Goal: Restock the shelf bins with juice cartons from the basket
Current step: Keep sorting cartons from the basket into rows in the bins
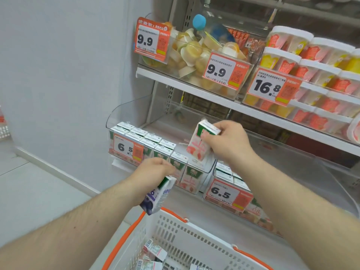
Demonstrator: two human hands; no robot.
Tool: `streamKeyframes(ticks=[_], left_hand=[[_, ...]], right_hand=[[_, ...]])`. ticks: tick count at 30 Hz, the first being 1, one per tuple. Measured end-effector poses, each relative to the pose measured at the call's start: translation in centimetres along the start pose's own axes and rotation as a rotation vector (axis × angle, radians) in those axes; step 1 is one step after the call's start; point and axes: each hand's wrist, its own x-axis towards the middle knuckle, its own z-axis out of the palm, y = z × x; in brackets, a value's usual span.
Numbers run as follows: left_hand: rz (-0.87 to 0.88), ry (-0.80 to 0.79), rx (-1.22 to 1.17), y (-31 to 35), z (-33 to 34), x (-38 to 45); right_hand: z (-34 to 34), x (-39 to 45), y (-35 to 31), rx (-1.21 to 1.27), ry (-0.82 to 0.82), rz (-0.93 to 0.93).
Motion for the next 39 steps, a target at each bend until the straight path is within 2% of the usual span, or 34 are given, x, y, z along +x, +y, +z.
streamKeyframes(ticks=[4,7,9,14,21,25,30,32,34,36,37,39], left_hand=[[-0.172,0.042,-0.066,-0.7,-0.7,1.3],[-0.204,0.029,-0.092,-0.9,-0.4,1.9],[-0.228,0.021,-0.117,-0.7,-0.1,2.1],[-0.257,0.064,-0.161,0.0,1.1,2.4],[-0.281,0.103,-0.205,-0.5,1.2,3.0],[-0.276,0.119,-0.208,-0.6,1.4,3.1],[-0.243,0.1,-0.205,-0.4,1.5,2.7],[-0.241,0.089,-0.225,0.0,1.6,2.2],[-0.215,0.096,-0.238,0.3,1.8,1.7],[-0.185,0.11,-0.28,0.8,2.0,1.2],[-0.176,0.111,-0.31,1.0,2.2,1.0],[-0.151,0.107,-0.354,1.3,2.7,0.4]], right_hand=[[2.5,4.9,-1.5,-0.26,-0.054,0.092],[4.7,6.1,-1.5,-0.425,-0.226,0.175],[6.0,6.6,-0.8,-0.445,-0.368,0.251],[8.0,7.5,1.3,-0.296,-0.538,0.4],[8.2,8.7,2.4,0.144,-0.576,0.537],[8.2,9.5,2.8,0.238,-0.582,0.601],[8.6,9.9,3.5,0.232,-0.58,0.609],[8.6,9.2,2.9,0.161,-0.593,0.571],[8.3,7.8,1.4,-0.043,-0.517,0.41],[7.2,6.1,0.2,-0.187,-0.242,0.092],[6.5,4.8,-0.2,-0.144,-0.119,-0.059],[4.7,1.2,-0.2,0.047,0.021,-0.251]])
